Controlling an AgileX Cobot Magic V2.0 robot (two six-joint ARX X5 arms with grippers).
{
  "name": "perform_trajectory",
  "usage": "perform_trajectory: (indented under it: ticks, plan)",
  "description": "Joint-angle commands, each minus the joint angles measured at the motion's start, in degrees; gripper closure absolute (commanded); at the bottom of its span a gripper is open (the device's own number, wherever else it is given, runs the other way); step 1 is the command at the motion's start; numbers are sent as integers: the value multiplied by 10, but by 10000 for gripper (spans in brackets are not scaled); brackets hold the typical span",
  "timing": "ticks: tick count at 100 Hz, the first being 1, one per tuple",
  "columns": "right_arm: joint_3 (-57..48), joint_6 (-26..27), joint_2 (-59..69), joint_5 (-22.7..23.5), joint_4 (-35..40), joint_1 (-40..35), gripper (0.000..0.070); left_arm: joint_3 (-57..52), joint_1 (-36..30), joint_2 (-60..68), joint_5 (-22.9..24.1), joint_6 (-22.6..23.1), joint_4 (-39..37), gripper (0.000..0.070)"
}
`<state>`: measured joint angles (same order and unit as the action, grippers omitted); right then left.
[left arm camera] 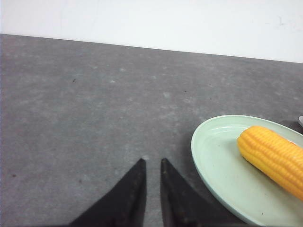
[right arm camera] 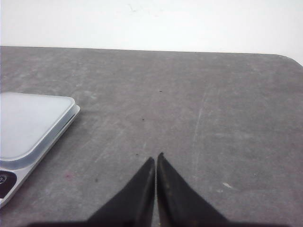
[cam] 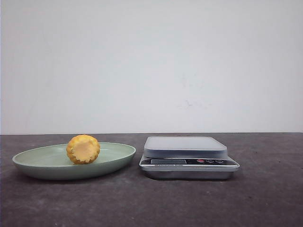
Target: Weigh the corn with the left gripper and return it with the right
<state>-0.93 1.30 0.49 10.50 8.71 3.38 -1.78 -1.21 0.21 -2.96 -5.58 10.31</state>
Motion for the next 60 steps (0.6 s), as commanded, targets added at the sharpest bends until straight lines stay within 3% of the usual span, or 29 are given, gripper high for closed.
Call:
perform_trajectory:
  ticks: [1,11,26,44,49,60]
  plan:
    - [2,-4,0,0,-6,0,694,10,0,0,2,0,3,684]
    - [2,2,0,2,-24,0,694,9,0,0,-4,-31,3,684]
    - [2,34,0,2,-59,0,694,3,0,0,-29,-146,4,684]
    - [-2,172,0,4,-79,0,694,-13,0,0,-99,-232,4,687]
    - [-9,200,0,19,-87,0,694,-24,0,0,-114,-256,4,687]
    - [-42,202,0,70,-87,0,694,-65,0,0,-136,-289,23,686]
